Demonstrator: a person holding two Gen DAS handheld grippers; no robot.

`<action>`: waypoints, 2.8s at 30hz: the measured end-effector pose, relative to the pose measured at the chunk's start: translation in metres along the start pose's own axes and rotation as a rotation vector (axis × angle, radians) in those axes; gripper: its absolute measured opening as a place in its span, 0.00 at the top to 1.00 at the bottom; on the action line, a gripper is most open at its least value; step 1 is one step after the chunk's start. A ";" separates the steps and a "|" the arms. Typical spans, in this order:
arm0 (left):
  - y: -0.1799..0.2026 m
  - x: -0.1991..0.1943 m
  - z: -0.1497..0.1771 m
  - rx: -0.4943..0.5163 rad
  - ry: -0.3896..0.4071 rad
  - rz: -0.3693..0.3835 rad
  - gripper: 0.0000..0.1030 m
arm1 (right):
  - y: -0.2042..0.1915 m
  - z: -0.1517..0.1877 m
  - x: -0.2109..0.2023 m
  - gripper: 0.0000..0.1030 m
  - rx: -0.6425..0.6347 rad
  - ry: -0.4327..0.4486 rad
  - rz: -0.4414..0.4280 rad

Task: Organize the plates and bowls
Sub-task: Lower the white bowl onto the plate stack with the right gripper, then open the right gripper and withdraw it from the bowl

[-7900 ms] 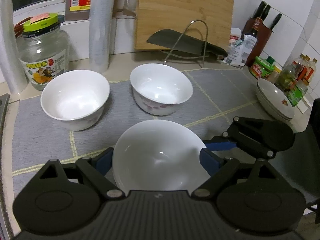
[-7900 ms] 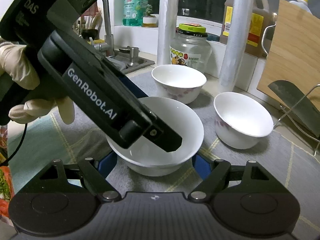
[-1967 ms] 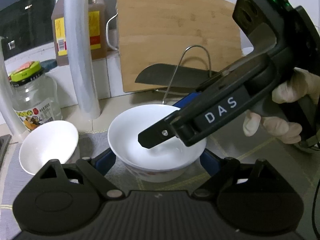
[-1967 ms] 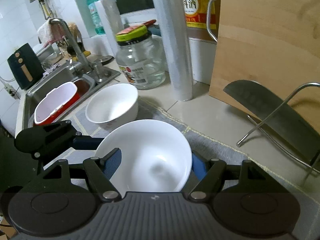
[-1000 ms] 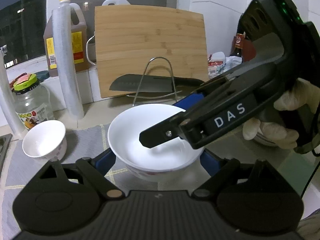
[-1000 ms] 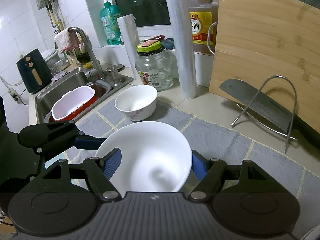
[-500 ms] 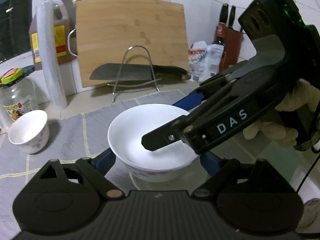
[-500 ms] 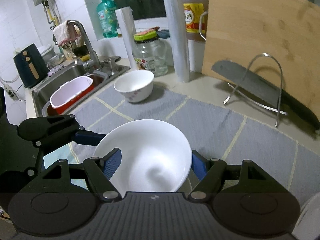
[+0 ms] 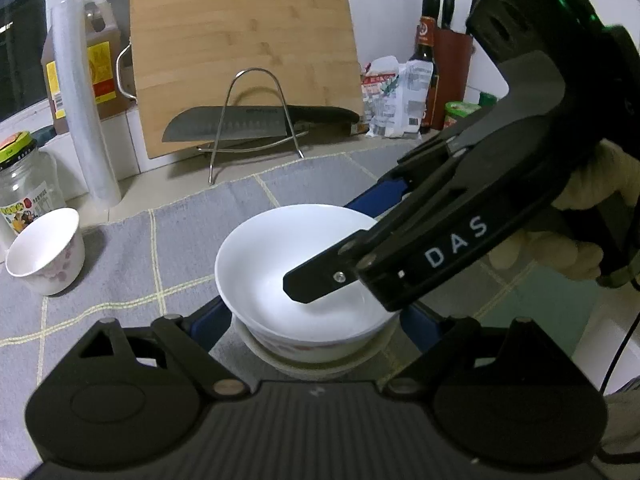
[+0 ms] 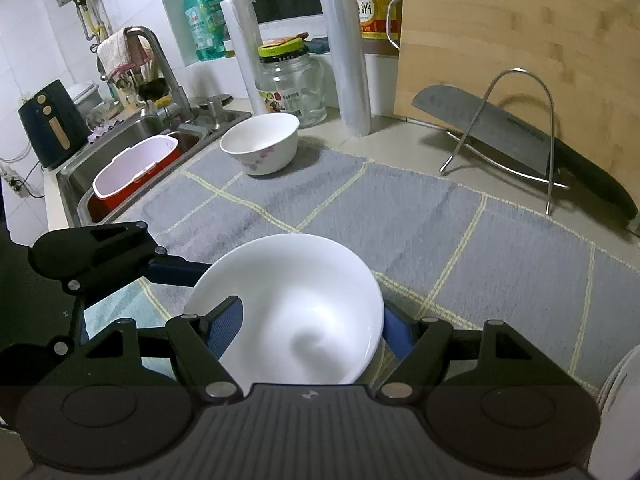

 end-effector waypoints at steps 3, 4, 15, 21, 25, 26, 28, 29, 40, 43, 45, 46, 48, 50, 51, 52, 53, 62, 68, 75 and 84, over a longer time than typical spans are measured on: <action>0.003 0.002 0.002 0.025 -0.003 -0.017 0.12 | 0.000 0.001 0.001 0.23 -0.003 -0.006 0.003; 0.003 0.003 0.002 0.032 -0.005 -0.022 0.12 | 0.000 0.001 0.001 0.23 -0.003 -0.006 0.003; 0.006 0.009 0.005 0.062 -0.025 -0.036 0.12 | 0.003 0.004 0.003 0.23 0.009 -0.013 -0.003; 0.005 0.012 0.006 0.066 -0.033 -0.039 0.12 | 0.004 0.005 0.006 0.23 0.010 -0.017 -0.007; 0.005 0.013 0.006 0.066 -0.035 -0.040 0.12 | 0.005 0.005 0.006 0.23 0.014 -0.016 -0.010; 0.005 0.013 0.006 0.065 -0.036 -0.040 0.11 | 0.005 0.005 0.006 0.23 0.014 -0.015 -0.011; 0.005 0.014 0.006 0.065 -0.035 -0.041 0.11 | 0.005 0.006 0.006 0.23 0.015 -0.014 -0.014; 0.005 0.014 0.006 0.064 -0.034 -0.041 0.10 | 0.005 0.005 0.006 0.22 0.014 -0.015 -0.015; 0.007 0.006 0.006 0.116 0.000 -0.070 0.05 | 0.002 0.002 0.000 0.02 -0.013 0.009 0.006; 0.007 0.005 0.005 0.125 0.009 -0.074 0.05 | 0.004 0.002 -0.002 0.02 -0.007 0.020 0.009; 0.007 0.004 0.004 0.118 0.013 -0.068 0.05 | 0.006 0.001 -0.002 0.02 -0.008 0.026 0.023; 0.006 0.004 0.004 0.111 0.013 -0.062 0.05 | 0.007 0.000 -0.001 0.02 -0.008 0.025 0.034; 0.006 0.004 0.004 0.105 0.011 -0.055 0.05 | 0.010 -0.001 0.001 0.02 -0.005 0.026 0.051; 0.006 0.002 0.003 0.106 0.014 -0.054 0.05 | 0.013 -0.002 0.002 0.02 -0.006 0.023 0.062; 0.006 0.001 0.003 0.103 0.017 -0.051 0.05 | 0.015 -0.001 0.002 0.02 -0.008 0.022 0.071; 0.005 0.000 0.002 0.096 0.020 -0.047 0.05 | 0.017 -0.001 0.002 0.02 -0.005 0.020 0.077; 0.004 -0.002 0.000 0.086 0.026 -0.043 0.04 | 0.019 0.000 0.002 0.02 0.001 0.018 0.080; -0.013 -0.013 -0.005 -0.020 0.052 -0.045 0.02 | 0.038 0.014 0.003 0.02 0.035 -0.011 0.130; -0.026 -0.014 -0.007 -0.084 0.056 -0.089 0.02 | 0.044 0.019 0.002 0.02 0.044 -0.014 0.119; -0.051 -0.015 -0.012 -0.165 0.049 -0.152 0.02 | 0.039 0.010 -0.002 0.00 0.020 0.017 0.069; -0.099 -0.021 -0.021 -0.160 0.055 -0.123 0.01 | 0.012 -0.017 0.000 0.00 0.007 0.032 0.136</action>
Point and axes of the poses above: each gripper's, at about its wrist camera, not at the fingertips, and x roughly the way its jaws point, y to its right, z to its underside, the point moved 4 cm from there along x, roughly the way its jaws point, and after that the axes turned 13 degrees about -x, right-handed, at the moved point
